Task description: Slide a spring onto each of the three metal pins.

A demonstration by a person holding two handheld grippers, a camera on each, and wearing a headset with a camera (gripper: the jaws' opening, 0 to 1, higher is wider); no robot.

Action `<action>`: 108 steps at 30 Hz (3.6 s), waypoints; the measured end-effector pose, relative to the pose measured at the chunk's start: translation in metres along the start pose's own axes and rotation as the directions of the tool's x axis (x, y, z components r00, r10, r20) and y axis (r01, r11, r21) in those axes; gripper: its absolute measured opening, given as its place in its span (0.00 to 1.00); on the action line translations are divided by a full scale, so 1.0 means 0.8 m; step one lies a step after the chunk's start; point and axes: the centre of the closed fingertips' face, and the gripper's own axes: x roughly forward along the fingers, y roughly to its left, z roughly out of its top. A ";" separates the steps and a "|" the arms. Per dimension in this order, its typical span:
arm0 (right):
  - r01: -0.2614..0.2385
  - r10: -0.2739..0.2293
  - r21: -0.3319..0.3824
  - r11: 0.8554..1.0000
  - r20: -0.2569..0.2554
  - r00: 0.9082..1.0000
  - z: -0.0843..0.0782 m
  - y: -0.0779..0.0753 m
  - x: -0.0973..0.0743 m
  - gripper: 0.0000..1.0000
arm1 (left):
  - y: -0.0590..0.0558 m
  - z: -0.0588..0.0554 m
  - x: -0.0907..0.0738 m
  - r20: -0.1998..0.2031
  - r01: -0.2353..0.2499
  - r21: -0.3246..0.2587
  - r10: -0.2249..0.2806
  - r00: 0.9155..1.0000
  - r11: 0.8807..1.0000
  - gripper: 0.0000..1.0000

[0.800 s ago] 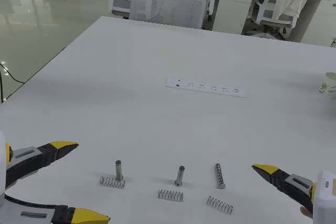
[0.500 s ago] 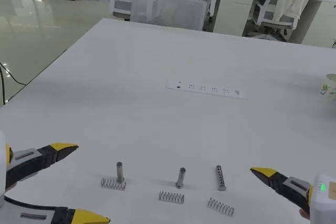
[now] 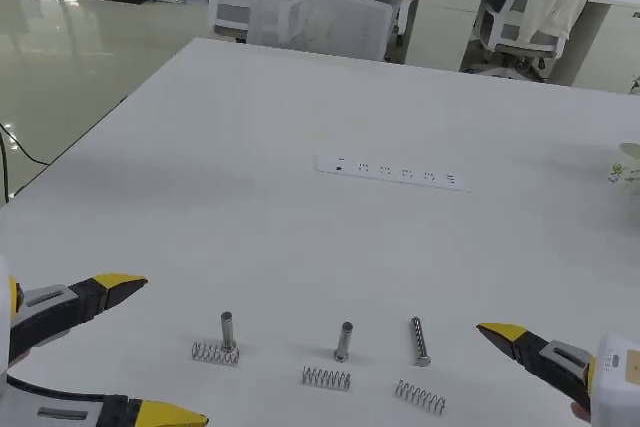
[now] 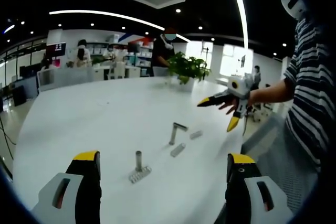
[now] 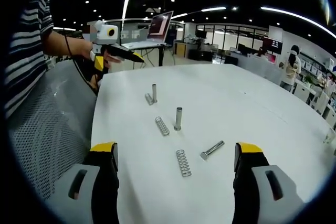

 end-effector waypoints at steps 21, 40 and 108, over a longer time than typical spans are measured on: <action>0.005 -0.005 0.005 1.000 -0.002 1.000 -0.003 -0.001 -0.001 0.92 | -0.005 -0.003 0.002 0.004 0.002 -0.008 -0.002 1.000 1.000 0.98; 0.007 -0.007 0.012 1.000 -0.008 1.000 -0.007 -0.006 -0.001 0.92 | -0.006 -0.008 0.001 -0.005 -0.001 -0.012 0.001 1.000 1.000 0.98; 0.052 -0.026 0.186 0.981 -0.140 0.990 0.003 -0.067 0.053 0.59 | -0.002 -0.013 -0.003 -0.017 -0.006 -0.029 0.005 1.000 1.000 0.98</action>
